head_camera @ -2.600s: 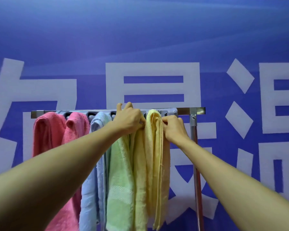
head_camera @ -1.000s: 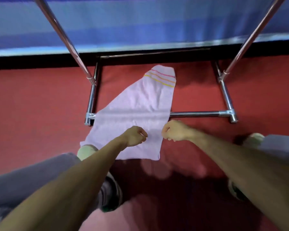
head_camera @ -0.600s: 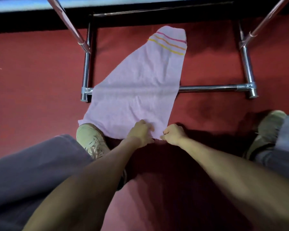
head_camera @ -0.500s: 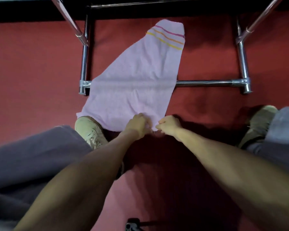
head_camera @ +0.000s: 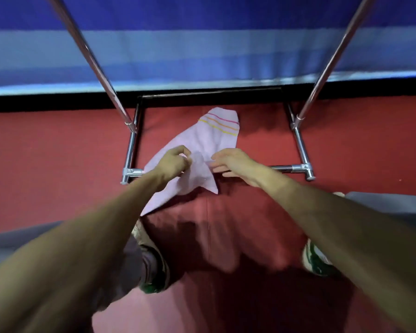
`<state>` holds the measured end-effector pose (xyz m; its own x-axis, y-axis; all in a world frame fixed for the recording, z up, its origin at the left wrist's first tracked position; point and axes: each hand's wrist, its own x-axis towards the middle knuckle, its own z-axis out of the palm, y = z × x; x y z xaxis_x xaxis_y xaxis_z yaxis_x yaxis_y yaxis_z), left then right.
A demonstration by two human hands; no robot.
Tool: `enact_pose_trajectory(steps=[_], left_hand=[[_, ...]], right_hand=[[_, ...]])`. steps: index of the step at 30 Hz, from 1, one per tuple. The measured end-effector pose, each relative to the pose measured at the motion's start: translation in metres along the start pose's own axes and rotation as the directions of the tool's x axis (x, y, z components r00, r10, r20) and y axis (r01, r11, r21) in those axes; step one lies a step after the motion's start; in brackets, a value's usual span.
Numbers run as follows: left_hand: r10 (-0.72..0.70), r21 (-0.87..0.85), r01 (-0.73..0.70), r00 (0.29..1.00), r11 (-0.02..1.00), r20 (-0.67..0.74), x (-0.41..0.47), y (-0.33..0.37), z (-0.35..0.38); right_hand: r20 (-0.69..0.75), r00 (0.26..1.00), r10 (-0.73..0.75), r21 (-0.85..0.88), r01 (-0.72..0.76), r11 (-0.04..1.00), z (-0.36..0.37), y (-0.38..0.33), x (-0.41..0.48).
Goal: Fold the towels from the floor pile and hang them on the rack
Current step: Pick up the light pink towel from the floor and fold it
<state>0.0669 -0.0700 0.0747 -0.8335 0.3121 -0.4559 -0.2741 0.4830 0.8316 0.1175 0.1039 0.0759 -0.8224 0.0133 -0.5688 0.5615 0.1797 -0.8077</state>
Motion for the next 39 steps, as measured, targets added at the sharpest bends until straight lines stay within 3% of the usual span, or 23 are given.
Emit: enact_pose_trajectory(steps=[5,8,15,19,23,27,30,33,35,37,39], left_hand=[[0.127,-0.118,-0.132,0.991,0.984,-0.050,-0.039,0.078,-0.009],[0.203,-0.200,-0.214,0.976,0.956,-0.074,-0.066,0.122,-0.008],[0.235,-0.389,-0.301,0.949,0.871,-0.208,-0.107,0.182,-0.010],[0.173,-0.571,-0.255,0.965,0.780,-0.195,-0.115,0.191,-0.008],[0.097,-0.696,-0.215,0.974,0.685,-0.206,-0.112,0.204,-0.013],[0.063,-0.706,-0.223,0.967,0.672,-0.246,-0.111,0.208,-0.018],[0.036,-0.714,-0.229,0.961,0.662,-0.275,-0.118,0.205,-0.008],[0.029,-0.670,-0.235,0.952,0.704,-0.303,-0.125,0.201,-0.003],[0.107,-0.543,-0.267,0.946,0.796,-0.307,-0.129,0.199,-0.001],[0.236,-0.361,-0.339,0.924,0.869,-0.300,-0.133,0.197,0.004],[0.312,-0.298,-0.376,0.919,0.877,-0.241,-0.139,0.193,0.009]], right_hand=[[-0.023,0.972,-0.234,-0.292,0.218,0.931,-0.013,-0.045,-0.035],[-0.011,0.942,-0.335,-0.513,0.282,0.811,-0.027,-0.071,-0.064],[0.045,0.864,-0.501,-0.753,0.359,0.551,-0.082,-0.139,-0.121],[0.061,0.843,-0.534,-0.692,0.422,0.586,-0.107,-0.144,-0.144],[0.052,0.810,-0.584,-0.777,0.401,0.486,-0.119,-0.150,-0.155],[-0.075,0.708,-0.702,-0.536,0.565,0.627,-0.119,-0.163,-0.170],[-0.086,0.650,-0.755,-0.391,0.675,0.626,-0.111,-0.165,-0.184],[-0.157,0.599,-0.785,-0.289,0.733,0.616,-0.104,-0.166,-0.187],[-0.183,0.609,-0.772,-0.225,0.739,0.636,-0.101,-0.164,-0.183],[-0.138,0.632,-0.763,-0.214,0.733,0.646,-0.094,-0.161,-0.180],[-0.055,0.646,-0.762,-0.275,0.724,0.633,-0.086,-0.157,-0.178]])
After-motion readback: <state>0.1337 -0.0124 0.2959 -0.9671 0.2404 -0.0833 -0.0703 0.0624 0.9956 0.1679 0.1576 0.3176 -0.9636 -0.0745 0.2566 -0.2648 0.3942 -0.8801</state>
